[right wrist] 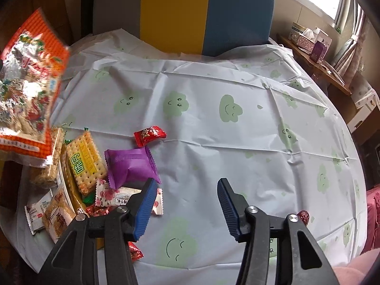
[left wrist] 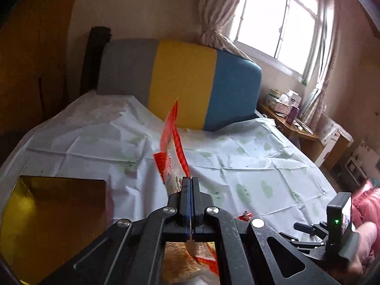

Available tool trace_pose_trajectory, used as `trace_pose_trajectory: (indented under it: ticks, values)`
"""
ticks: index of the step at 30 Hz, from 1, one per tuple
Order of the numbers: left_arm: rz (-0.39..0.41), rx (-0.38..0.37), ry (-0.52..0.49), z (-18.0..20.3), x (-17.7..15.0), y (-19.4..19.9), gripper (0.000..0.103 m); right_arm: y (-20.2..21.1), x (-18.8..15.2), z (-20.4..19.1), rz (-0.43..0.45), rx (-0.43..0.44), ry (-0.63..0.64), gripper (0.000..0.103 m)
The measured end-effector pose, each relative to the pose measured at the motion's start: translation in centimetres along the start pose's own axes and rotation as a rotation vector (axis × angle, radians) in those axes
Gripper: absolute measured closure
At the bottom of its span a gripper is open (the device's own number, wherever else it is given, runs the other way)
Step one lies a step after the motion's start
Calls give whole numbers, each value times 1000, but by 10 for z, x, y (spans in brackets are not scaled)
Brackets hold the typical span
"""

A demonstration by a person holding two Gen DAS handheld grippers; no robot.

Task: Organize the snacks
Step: 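Lift the orange bag with the left gripper, carry it into the gold tray, release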

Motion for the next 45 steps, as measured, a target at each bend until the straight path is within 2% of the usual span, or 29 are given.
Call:
trace_pose_trajectory:
  ticks: [6,11,17,23,26,29,34,40,45]
  values:
    - [16,18,15,-17,1,21,103,-1,-1,0,0,-11,11,49]
    - [49,40,23,-32,8,46,103,1,-1,-3,2,4,21,54]
    - [106,70,69,-63,18,88,103,1,-3,-9,8,-8,54,54]
    - [145,138,87,-102,27,127,103,-3,-5,-8,-2,-27,62,54]
    - [136,170,97,-120,21,136,103,-4,-5,-7,0,-37,62,54]
    - [88,185,105,-133,3,126,103,-5,-4,-4,0,-53,53,54]
    - [11,167,170,-150,-35,81,103,-9,-5,-2,-15,-66,49,54]
    - [-36,122,166,-129,-56,39,102,-11,-8,-5,-22,-70,64,54]
    - [-50,115,220,-131,-69,32,101,-11,-8,-6,-21,-71,69,54]
Point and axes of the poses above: each gripper's, at about its wrist camera, not at the fingertips, and y roughly against the way its jaws point, z to its right, x to its top, the point moved 8 cm from there along -y, roughly the way its jaws point, and after that the axes turned 14 degrees about -x, right-handed, at the moved point
